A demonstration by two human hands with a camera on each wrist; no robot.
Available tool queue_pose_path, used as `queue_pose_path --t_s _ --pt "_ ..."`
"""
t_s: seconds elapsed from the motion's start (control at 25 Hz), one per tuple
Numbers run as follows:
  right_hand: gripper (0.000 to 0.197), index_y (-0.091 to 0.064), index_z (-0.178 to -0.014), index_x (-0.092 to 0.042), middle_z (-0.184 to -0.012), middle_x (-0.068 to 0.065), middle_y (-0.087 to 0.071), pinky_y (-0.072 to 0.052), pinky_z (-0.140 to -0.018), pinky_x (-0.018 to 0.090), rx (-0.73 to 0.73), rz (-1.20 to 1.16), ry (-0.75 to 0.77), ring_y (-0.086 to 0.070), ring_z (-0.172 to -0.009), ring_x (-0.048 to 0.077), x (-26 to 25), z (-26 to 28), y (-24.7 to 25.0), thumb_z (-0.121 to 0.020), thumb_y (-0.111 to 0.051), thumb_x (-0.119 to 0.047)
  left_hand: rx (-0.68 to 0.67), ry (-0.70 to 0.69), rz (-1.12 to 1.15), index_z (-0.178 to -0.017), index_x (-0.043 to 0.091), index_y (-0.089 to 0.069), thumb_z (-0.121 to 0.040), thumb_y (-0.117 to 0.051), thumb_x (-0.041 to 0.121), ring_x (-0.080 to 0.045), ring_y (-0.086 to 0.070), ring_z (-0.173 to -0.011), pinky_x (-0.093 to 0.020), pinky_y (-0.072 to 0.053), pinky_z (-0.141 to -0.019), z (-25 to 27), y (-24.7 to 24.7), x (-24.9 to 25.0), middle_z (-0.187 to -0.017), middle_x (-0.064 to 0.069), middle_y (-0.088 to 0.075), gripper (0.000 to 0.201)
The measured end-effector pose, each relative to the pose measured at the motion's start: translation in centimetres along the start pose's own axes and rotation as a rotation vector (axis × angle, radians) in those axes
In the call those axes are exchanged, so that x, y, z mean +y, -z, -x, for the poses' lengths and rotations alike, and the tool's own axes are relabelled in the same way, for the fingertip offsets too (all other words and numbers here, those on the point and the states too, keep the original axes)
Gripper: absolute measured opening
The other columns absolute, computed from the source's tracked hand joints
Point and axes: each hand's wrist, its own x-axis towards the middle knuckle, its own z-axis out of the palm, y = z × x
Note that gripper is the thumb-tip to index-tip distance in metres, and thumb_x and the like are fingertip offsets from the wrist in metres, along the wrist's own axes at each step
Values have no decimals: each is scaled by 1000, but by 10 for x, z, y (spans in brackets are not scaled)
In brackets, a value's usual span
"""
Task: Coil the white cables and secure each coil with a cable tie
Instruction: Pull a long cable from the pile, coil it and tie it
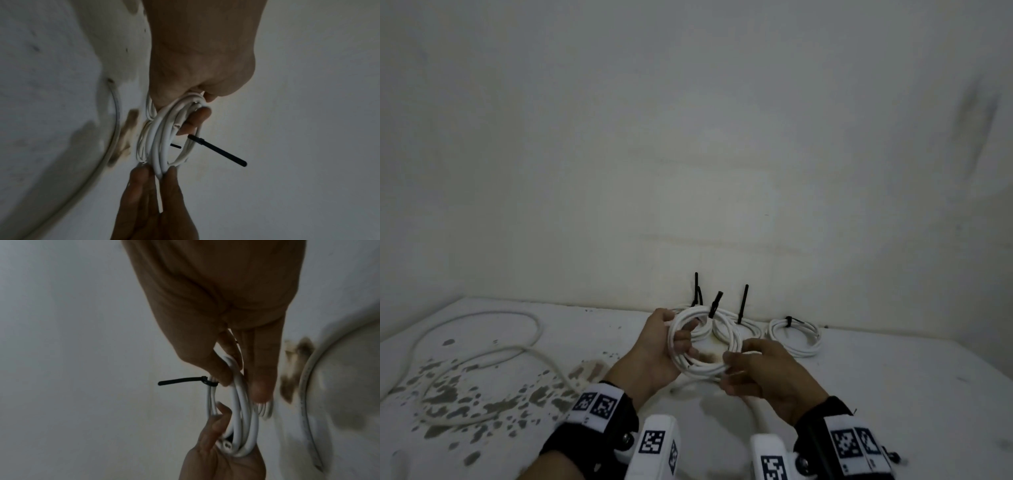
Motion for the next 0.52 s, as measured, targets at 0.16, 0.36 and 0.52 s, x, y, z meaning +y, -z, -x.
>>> queue_pose_path --t_s 0.16,0.36,0.52 --pt "10 -64 -81 8 -75 22 -66 -62 -62 31 117 -320 9 -68 -66 28 16 -31 22 -91 -65 4 96 -29 -31 -78 9 -53 -79 -40 7 -22 -48 -54 -30 -43 -58 -38 -26 -13 -67 -10 -50 13" --pt "8 -64 -82 11 -82 24 -65 -61 -55 28 277 -489 15 -63 -75 31 35 -68 45 -90 -62 12 143 1 -208 -90 -2 -65 -98 -37 12 -29 -62 -72 -36 -52 -63 -70 -48 -36 -76 -17 -68 32" --pt "11 -64 -79 11 -81 24 -64 -61 -53 29 357 -501 -49 -63 -73 32 38 -100 54 -89 -62 12 153 -63 -247 -91 -5 -65 -94 -37 -1 -28 -66 -61 -29 -56 -50 -79 -53 -53 -62 -14 -69 28"
